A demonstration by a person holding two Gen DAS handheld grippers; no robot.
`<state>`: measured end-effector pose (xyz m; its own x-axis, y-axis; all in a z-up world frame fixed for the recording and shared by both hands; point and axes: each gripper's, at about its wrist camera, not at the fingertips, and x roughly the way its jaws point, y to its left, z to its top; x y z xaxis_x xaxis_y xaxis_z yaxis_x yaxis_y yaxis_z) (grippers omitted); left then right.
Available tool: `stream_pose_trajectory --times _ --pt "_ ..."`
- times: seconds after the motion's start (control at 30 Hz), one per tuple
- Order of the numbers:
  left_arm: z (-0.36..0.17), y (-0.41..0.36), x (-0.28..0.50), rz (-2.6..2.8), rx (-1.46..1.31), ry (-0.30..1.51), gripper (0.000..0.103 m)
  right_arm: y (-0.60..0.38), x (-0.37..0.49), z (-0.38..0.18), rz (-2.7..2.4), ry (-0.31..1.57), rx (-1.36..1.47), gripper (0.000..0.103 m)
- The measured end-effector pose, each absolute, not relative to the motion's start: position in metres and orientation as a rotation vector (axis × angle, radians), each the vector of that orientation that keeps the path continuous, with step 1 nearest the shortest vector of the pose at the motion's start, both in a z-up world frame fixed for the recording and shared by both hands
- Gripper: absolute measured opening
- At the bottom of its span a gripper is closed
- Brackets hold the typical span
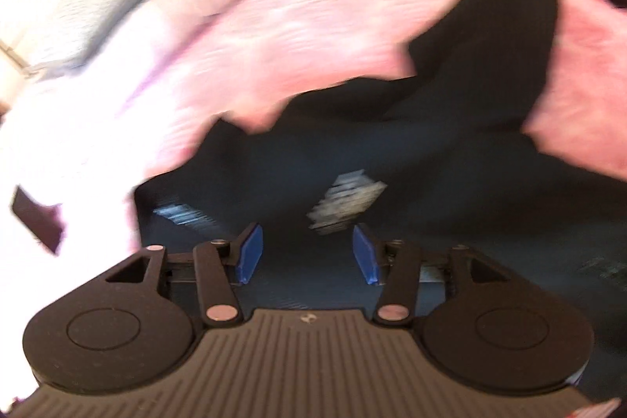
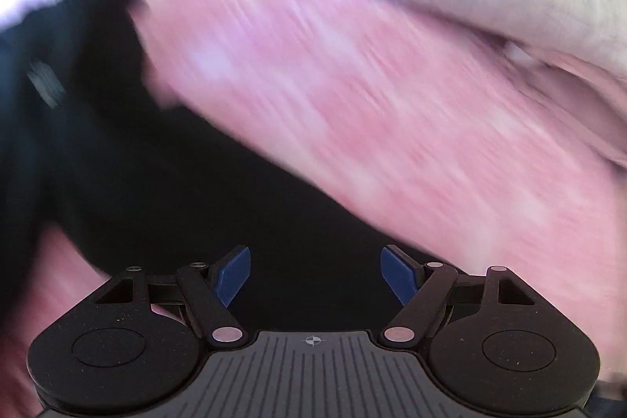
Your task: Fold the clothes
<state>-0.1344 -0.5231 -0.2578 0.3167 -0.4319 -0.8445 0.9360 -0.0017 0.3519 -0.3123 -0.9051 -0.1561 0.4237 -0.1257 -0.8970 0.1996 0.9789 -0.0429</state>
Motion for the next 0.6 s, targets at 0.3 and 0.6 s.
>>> stream_pose_trajectory --times 0.3,0.6 --pt "-0.277 -0.509 0.030 -1.123 1.017 0.617 0.054 -0.830 -0.142 -0.177 0.131 0.933 0.282 0.077" --pt "-0.345 -0.520 0.108 -1.377 0.927 0.745 0.040 -0.790 -0.018 -0.259 0.140 0.982 0.359 0.076"
